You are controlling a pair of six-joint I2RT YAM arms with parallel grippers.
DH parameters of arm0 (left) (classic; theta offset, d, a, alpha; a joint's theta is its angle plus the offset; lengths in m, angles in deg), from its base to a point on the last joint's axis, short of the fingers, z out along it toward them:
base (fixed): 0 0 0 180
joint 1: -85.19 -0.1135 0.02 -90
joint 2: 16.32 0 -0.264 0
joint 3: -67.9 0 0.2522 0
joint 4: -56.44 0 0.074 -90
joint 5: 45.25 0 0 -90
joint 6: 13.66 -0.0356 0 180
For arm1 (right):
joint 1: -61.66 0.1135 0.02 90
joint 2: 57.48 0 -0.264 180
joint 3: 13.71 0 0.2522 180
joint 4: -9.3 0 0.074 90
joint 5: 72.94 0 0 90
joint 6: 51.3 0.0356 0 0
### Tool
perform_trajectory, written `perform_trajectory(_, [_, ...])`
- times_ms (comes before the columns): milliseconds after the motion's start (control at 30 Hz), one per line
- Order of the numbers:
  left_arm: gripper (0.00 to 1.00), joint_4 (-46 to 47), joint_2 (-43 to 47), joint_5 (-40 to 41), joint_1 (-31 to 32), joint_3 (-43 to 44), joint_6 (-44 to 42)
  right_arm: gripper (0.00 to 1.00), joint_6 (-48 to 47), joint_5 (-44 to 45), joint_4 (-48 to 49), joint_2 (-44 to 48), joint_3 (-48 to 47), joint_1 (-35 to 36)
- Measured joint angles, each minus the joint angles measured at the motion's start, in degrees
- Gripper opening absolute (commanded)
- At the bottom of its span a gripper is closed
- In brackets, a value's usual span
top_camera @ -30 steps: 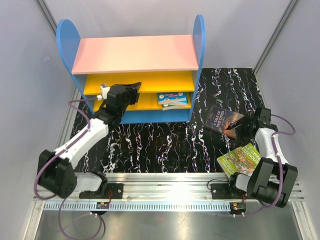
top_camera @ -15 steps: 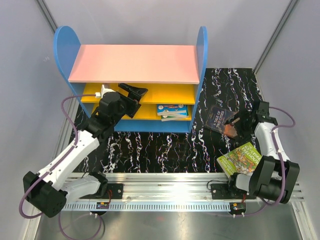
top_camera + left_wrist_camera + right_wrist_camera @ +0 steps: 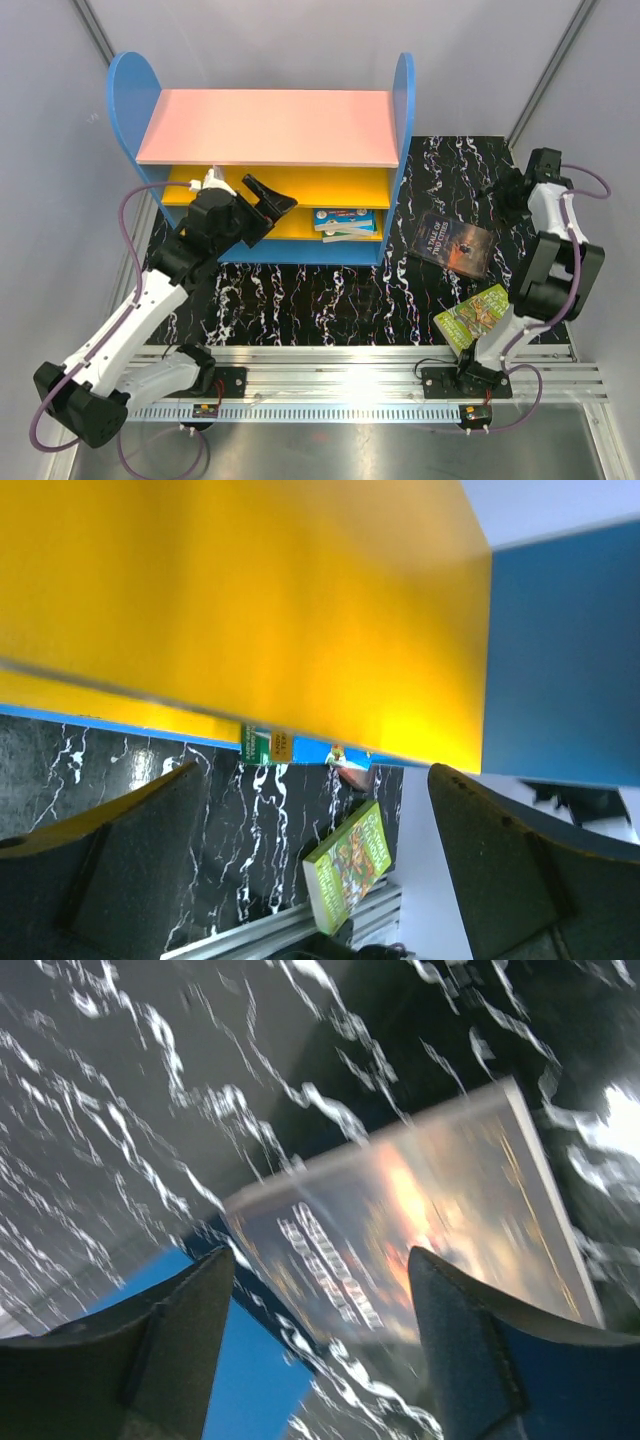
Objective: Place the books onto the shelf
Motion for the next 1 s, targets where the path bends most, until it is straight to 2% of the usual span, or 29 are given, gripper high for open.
perform_trajectory(100, [0.99,-0.3,2.6,-1.6,0.0,-2.2,-1.8,0.72,1.4,-0.2,1.1,-7.5,-5.9,0.5])
perform_trajectory(167, [0.99,-0.2,4.7,-2.4,0.0,-4.0,-2.8,0.65,1.9,0.5,1.2,-11.8,-9.4,1.2])
perform_trajectory(300, [0.99,-1.1,8.2,-3.3,0.0,-6.7,-4.0,0.58,2.9,5.7,-1.6,-19.8,-17.3,3.9])
perform_trajectory(433, [0.99,-3.1,10.5,-3.5,0.0,-7.7,-5.0,0.52,3.6,10.6,-4.1,-23.5,-19.9,6.7])
perform_trajectory(567, [0.99,-5.8,12.0,-3.4,0.0,-7.7,-6.1,0.5,4.0,13.1,-5.6,-25.3,-18.8,7.7])
perform_trajectory(700, [0.99,-8.8,15.3,-3.1,0.0,-8.3,-6.4,0.5,3.9,14.6,-3.7,-25.0,-13.8,7.7])
perform_trajectory(1000, [0.98,-12.0,20.0,-3.1,0.0,-10.4,-5.7,0.45,2.5,12.9,-0.3,-16.6,-0.7,8.0])
